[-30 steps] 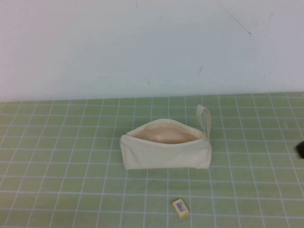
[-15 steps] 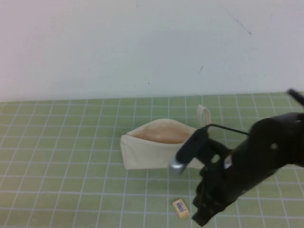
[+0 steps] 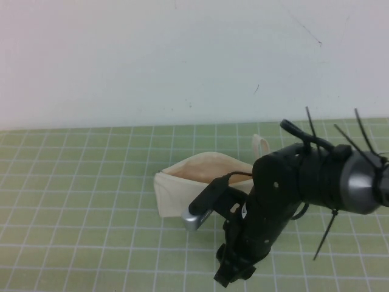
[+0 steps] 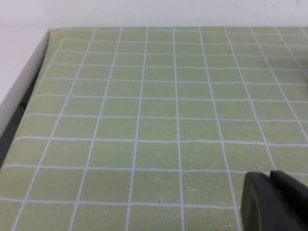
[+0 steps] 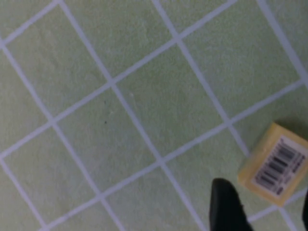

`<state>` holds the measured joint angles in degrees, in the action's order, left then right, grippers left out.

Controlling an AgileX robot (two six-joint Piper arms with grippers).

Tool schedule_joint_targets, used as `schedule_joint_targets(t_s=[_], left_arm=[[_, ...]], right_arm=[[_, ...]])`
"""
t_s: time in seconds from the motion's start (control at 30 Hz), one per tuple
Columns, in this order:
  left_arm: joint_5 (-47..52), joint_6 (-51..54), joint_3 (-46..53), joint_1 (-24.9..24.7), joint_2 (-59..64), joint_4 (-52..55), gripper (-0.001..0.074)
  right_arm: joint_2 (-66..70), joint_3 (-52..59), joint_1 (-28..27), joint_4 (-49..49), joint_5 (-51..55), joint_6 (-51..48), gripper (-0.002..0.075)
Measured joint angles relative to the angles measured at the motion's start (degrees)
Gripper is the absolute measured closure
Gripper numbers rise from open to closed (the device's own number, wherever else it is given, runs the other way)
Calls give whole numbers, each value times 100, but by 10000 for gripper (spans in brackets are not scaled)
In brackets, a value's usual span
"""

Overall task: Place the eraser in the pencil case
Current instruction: Pick up the eraser from the table

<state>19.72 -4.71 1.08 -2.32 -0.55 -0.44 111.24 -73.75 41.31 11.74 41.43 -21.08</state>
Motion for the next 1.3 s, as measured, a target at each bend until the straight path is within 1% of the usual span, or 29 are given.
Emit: schedule_joint_targets(t_s=[0.13,0.3,0.47,0.63,0.73,0.8,1.07,1.3], left_arm=[[0,0,0,0,0,0,736],[0,0,0,0,0,0,736],[0,0,0,0,0,0,736],[0,0,0,0,0,0,736],[0,0,0,0,0,0,736],[0,0,0,0,0,0,736],[0,15,0,0,0,0,736],[0,15,0,0,0,0,736]], right_arm=[[227,-68,0,55,-74,3,382],[354,-83,0,69,-251,12,384],[433,-106,0,78,-279,12,427],[433,-106,0,78,-290,38,449],[433,-115,0,78,-230,38,505],[436,-169,0,95,-45,50,525],[364,-745,0,121,872,51,525],[22,-1767,3,228,1707,14,525]])
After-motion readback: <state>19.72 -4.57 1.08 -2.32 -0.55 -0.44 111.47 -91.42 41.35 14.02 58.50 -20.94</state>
